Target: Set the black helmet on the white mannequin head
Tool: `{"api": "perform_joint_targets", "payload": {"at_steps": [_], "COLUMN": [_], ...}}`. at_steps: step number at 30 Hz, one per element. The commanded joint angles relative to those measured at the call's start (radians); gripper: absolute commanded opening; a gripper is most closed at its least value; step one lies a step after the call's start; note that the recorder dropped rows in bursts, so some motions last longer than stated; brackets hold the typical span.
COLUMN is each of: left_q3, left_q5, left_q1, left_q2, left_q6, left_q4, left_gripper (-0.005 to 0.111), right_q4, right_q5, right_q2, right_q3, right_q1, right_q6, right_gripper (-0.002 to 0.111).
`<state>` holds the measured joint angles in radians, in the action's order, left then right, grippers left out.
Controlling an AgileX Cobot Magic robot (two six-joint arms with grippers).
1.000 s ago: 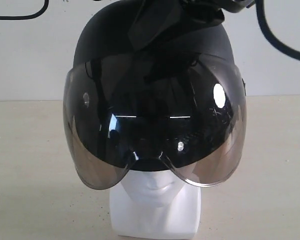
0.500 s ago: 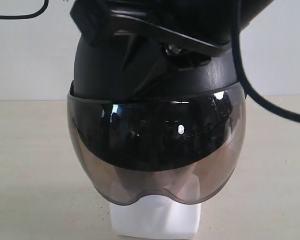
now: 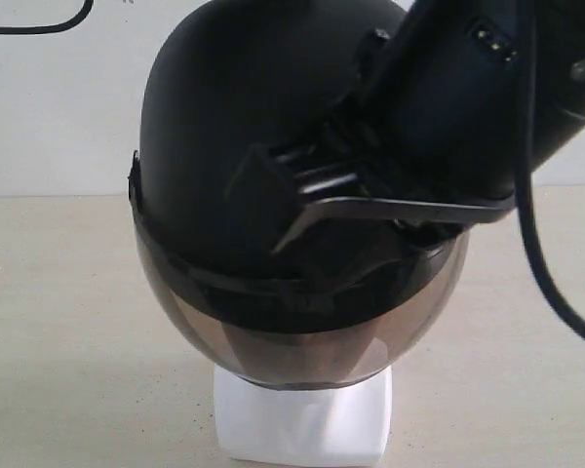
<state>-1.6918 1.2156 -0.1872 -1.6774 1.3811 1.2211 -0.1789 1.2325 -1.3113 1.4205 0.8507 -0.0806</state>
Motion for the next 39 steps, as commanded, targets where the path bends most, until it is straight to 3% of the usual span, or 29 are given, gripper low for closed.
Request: {"api": "perform_joint_targets", "payload": {"at_steps": [1,6,10,12,17,21,26,31,39], "left_q3": [0.012,0.012,0.012,0.012,0.012,0.05,0.246,0.518,0.877], "left_q5": [0.005,0.005,0.005,-0.085,-0.188,-0.207,-0.334,-0.506,-0.773], "left_q1": [0.003,0.003,0.003,0.003,0.049,0.098,0.109,0.109,0.109], "left_q2": [-0.006,-0.006,0.013,0.064,0.229,0.345,0.506,0.657,0.785], "left_q6": [-0.008,0.007,0.007,0.007,-0.087,-0.23,-0.383,-0.428,-0.428], "left_q4": [-0.05,0.014,0.02,0.02,-0.048,-0.187,-0.365,-0.378,-0.381], "left_gripper": [0.004,0.004,0.004,0.004,0.004,0.004,0.004,0.004,0.004], "right_q4": [0.143,0.268,0.606,0.69,0.759,0.784,0.782,0.781,0.753], "right_q5": [-0.011,-0.087,-0.112,-0.127,-0.182,-0.273,-0.53,-0.73,-0.702], "right_q2": [0.066,0.153,0.253,0.312,0.492,0.646,0.837,0.945,0.95], "right_q3": [-0.01,0.139,0.227,0.222,0.092,-0.117,-0.426,-0.707,-0.875], "right_q1": [-0.013,-0.013,-0.013,-0.013,-0.013,-0.013,-0.013,-0.013,-0.013], "right_q6": [-0.005,0.0,-0.007,-0.054,-0.153,-0.237,-0.26,-0.324,-0.547], "right_gripper": [0.0,0.0,0.0,0.0,0.0,0.0,0.0,0.0,0.0]}}
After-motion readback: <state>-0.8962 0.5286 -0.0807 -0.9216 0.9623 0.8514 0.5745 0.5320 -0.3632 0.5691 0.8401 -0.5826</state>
